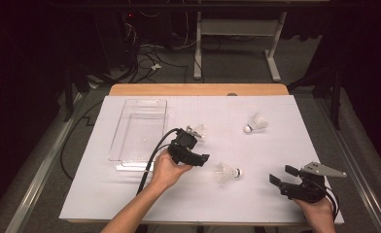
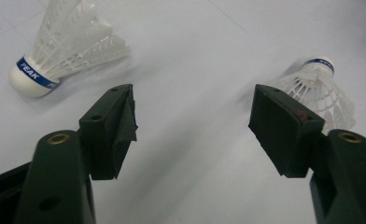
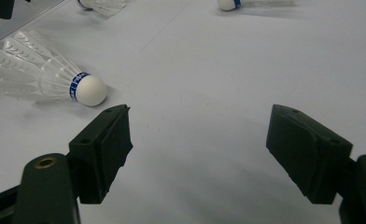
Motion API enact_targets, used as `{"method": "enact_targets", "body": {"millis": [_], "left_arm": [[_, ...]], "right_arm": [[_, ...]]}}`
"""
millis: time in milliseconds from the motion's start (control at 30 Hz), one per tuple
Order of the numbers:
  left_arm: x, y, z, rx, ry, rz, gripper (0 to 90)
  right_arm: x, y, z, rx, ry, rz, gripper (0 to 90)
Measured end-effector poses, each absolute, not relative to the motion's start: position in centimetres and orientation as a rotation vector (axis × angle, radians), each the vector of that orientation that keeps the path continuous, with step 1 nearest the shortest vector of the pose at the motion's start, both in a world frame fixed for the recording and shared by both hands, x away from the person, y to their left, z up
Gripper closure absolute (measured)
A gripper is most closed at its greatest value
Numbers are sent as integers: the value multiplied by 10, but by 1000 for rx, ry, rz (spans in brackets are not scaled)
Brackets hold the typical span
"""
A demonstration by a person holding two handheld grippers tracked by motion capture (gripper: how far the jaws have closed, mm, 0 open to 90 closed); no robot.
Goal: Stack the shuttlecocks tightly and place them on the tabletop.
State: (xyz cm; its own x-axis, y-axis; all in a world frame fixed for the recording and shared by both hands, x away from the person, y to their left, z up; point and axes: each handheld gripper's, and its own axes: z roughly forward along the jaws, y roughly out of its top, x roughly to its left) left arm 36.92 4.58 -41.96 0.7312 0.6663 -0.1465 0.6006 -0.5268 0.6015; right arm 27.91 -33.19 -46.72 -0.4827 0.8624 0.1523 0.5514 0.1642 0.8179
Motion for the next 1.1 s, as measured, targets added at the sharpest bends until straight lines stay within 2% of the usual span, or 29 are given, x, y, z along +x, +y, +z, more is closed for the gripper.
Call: {"method": "enact_targets", "body": {"millis": [1100], "left_arm": [[350,65,-422,2244,964,133,315]], "right_arm": [[279,-332,-467,1349,2099,1232,224]]}}
